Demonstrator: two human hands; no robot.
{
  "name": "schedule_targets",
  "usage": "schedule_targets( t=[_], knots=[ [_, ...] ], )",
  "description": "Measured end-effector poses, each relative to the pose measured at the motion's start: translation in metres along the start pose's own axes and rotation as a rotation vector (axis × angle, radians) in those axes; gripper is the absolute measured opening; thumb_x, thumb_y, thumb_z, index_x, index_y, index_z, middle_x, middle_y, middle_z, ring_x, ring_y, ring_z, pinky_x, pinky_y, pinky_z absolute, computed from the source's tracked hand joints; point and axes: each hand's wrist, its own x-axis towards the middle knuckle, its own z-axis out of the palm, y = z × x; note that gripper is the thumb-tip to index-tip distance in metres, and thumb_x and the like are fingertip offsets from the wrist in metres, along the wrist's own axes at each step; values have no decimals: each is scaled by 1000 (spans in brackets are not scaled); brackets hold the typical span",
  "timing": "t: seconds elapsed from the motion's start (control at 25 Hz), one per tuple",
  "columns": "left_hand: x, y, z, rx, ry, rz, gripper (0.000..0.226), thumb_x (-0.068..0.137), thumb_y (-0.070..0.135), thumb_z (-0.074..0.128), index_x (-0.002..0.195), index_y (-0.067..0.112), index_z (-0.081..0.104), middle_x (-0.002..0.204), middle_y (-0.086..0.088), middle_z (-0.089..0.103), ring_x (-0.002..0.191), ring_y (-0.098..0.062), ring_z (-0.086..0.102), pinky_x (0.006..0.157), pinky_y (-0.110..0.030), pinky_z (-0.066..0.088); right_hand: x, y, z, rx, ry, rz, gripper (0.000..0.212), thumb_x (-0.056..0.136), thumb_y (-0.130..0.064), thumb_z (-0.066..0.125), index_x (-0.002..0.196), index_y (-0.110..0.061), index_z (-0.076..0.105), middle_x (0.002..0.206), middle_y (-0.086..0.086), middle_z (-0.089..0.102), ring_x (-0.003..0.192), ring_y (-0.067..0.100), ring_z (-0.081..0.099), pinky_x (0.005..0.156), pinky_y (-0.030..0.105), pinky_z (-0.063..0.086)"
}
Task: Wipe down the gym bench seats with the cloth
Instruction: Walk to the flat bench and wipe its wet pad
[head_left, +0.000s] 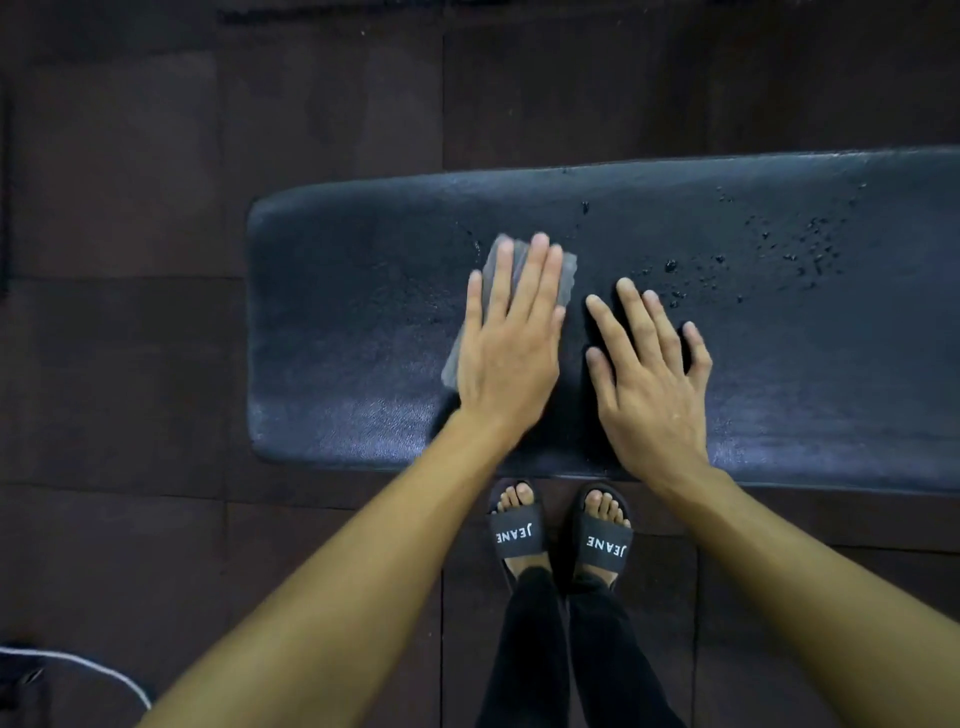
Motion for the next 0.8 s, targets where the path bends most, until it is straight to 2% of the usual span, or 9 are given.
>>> schedule_targets(
  t=[0.08, 0.16, 0.28, 0.36, 0.48, 0.64, 0.72, 0.8],
  knots=[
    [44, -18, -7, -9, -12, -41, 55, 106, 32, 18, 158, 18, 9, 166, 0, 6, 153, -22, 2, 124, -46, 9, -2, 3, 1, -31, 7, -16, 51, 104, -41, 30, 155, -36, 27, 166, -9, 16, 152, 11, 13, 120, 42, 7],
    [68, -42, -15, -40, 12, -226, 55, 106, 33, 15, 158, 17, 4, 166, -1, 1, 153, -21, -2, 124, -46, 7, -2, 4, 2, -24, 4, -15, 50, 105, -41, 31, 155, -37, 27, 166, -9, 17, 152, 11, 13, 120, 41, 6],
    [42, -66, -19, -50, 45, -413, 56, 106, 33, 16, 157, 16, 2, 166, -2, -1, 153, -21, -4, 124, -46, 5, -5, 2, 3, -40, 31, -11, 51, 104, -40, 34, 154, -35, 29, 165, -8, 19, 152, 12, 17, 120, 43, 9],
    [1, -58, -15, -8, 15, -395, 57, 106, 32, 18, 158, 14, 4, 166, -3, 0, 153, -24, -3, 124, -46, 6, -6, 0, 3, -49, 42, -4, 51, 104, -39, 36, 154, -34, 31, 164, -7, 22, 151, 13, 20, 119, 44, 12],
    [-35, -19, -4, 32, -17, -198, 57, 104, 30, 22, 157, 13, 11, 165, -3, 7, 152, -26, 3, 123, -49, 11, -5, -1, 0, -7, 39, 8, 50, 103, -39, 37, 153, -33, 33, 164, -9, 24, 150, 10, 21, 119, 41, 12],
    [22, 18, 0, -20, 1, 36, 55, 104, 29, 25, 157, 17, 17, 165, 0, 14, 152, -24, 9, 122, -48, 14, 3, 4, -6, 201, -29, 53, 48, 104, -32, 34, 152, -33, 35, 163, -16, 23, 151, 1, 13, 120, 33, 5],
    [68, 22, -3, -26, -13, -17, 55, 105, 30, 21, 157, 17, 13, 165, 0, 10, 152, -23, 6, 123, -47, 11, 1, 6, -8, 185, -50, 35, 49, 104, -31, 35, 152, -33, 34, 163, -16, 22, 151, 0, 12, 120, 32, 3],
    [104, 9, -11, -78, -7, -241, 55, 106, 32, 17, 157, 15, 8, 166, -2, 4, 153, -22, 1, 124, -46, 6, 1, 8, -11, 168, -83, 20, 49, 104, -31, 35, 153, -34, 31, 164, -17, 19, 151, 0, 9, 121, 30, 1]
  ],
)
